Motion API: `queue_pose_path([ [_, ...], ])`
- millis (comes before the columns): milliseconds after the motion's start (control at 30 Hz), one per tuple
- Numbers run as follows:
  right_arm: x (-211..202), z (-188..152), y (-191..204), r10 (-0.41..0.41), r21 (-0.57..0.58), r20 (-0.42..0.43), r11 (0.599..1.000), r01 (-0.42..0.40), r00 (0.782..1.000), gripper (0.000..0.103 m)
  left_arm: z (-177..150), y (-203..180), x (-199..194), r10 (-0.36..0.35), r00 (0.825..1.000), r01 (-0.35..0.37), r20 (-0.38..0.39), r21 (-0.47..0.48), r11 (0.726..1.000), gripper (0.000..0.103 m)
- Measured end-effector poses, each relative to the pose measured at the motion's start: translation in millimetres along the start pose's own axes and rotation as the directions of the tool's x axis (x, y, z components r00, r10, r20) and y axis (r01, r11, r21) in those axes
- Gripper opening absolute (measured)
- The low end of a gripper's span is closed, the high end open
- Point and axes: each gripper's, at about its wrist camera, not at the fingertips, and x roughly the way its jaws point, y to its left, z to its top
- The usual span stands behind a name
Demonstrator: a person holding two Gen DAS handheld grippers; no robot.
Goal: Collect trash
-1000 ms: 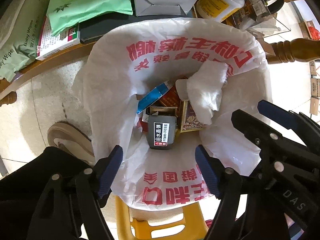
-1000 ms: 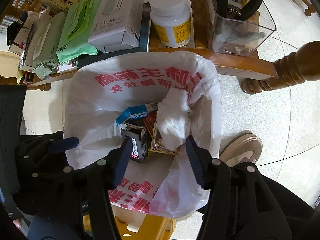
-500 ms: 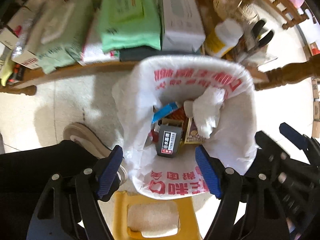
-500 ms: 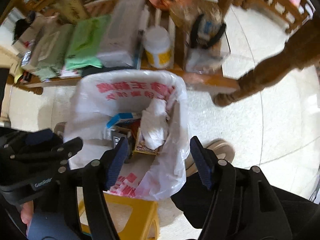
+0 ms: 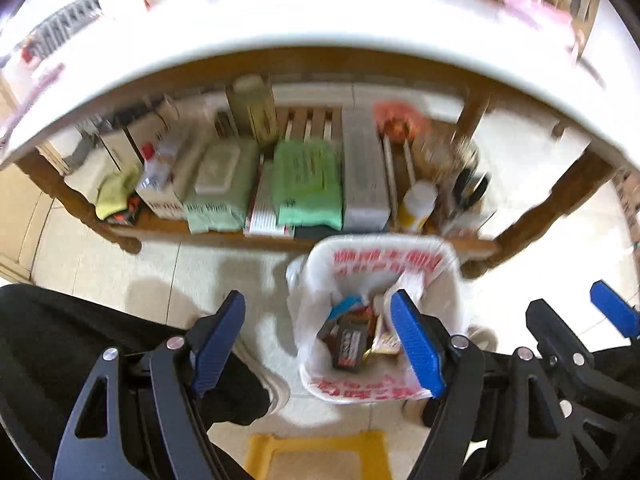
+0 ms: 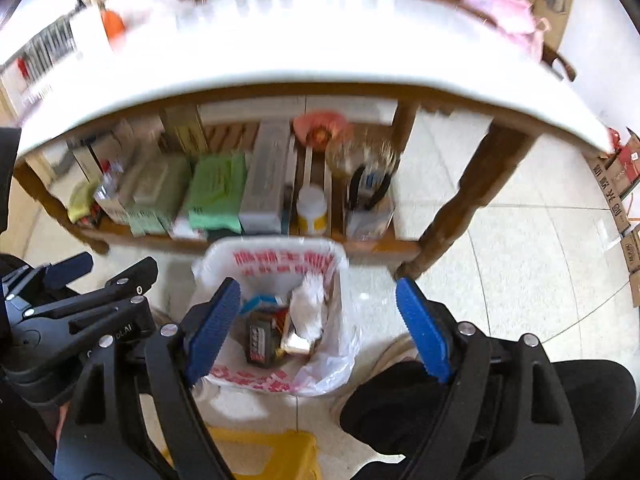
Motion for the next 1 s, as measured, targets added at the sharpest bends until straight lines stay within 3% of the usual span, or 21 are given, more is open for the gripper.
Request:
queue_pose_path([
  [133, -44, 3, -2, -0.025, 0.016, 0.137, 1.000, 0.023, 0.990, 0.084, 3, 3, -52, 0.026, 0.988, -0.024, 0.150, -0.019, 1.000, 0.081],
  [267, -88, 6, 1, -0.070, 0.021, 0.276, 0.998, 0.067, 0.959, 0.086, 7, 7, -100, 0.072, 0.956, -0.067, 0.284, -0.028, 0.997, 0.090],
  [467, -149, 10, 1, -0.102, 0.048, 0.422, 0.995, 0.090, 0.901, 0.096, 8, 18, -160, 0.057, 0.905, -0.038, 0.422, -0.052, 0.998, 0.096],
  [533, -160, 10, 2, -0.103, 0.051, 0.444, 0.995, 0.090, 0.890, 0.096, 8, 19, -176, 0.066, 0.891, -0.046, 0.449, -0.054, 0.997, 0.096],
  [700, -183, 9, 2, -0.100, 0.056, 0.481, 0.995, 0.083, 0.871, 0.096, 9, 21, -202, 0.072, 0.877, -0.054, 0.475, -0.052, 0.997, 0.096],
  [900, -204, 5, 6, -0.107, 0.062, 0.529, 0.994, 0.087, 0.842, 0.097, 0, 23, -228, 0.107, 0.828, -0.081, 0.550, -0.072, 0.994, 0.096],
  [1000, -210, 3, 6, -0.113, 0.070, 0.539, 0.994, 0.089, 0.835, 0.097, 0, 24, -235, 0.104, 0.824, -0.078, 0.557, -0.072, 0.994, 0.096],
])
